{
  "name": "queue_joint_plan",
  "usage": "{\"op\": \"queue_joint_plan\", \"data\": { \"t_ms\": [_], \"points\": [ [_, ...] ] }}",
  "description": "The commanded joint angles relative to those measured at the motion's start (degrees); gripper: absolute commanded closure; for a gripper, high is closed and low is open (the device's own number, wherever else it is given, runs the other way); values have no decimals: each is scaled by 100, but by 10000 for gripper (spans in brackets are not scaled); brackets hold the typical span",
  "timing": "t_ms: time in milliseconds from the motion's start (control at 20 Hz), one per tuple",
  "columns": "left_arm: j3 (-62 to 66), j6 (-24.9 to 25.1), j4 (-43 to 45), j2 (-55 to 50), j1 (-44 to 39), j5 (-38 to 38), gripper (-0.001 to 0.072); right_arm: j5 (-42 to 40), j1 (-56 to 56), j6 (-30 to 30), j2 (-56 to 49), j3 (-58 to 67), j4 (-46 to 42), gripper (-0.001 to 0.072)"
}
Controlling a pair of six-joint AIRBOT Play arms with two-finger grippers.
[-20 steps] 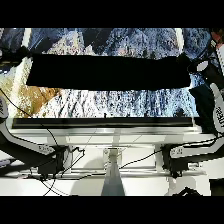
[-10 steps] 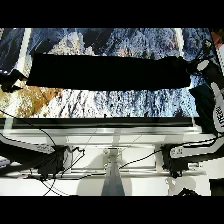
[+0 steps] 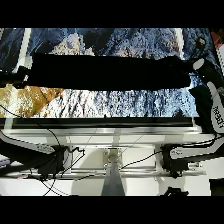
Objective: Fold the clothes and pants, and hang the long-sleeved shirts on hangers.
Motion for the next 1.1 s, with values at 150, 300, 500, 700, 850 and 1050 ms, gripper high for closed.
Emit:
{"op": "queue_joint_plan", "data": {
  "t_ms": [150,300,500,700,850,1050],
  "points": [
    [-26,72,-83,-81,-160,232,61,-17,863,-120,0,654,-46,20],
    [-26,72,-15,323,50,17,61,-87,1003,-118,0,793,-81,20],
    [-28,48,599,577,304,-798,60,-157,1005,-118,0,793,-81,20],
    [-35,-284,1235,426,269,-1021,60,-116,1016,-116,-4,793,-72,85],
    [-35,-348,1209,229,238,-879,60,17,1143,-197,-7,793,-101,90],
    [-35,-402,1091,-24,76,-264,61,13,1447,-219,-129,796,-118,90]
  ]
}}
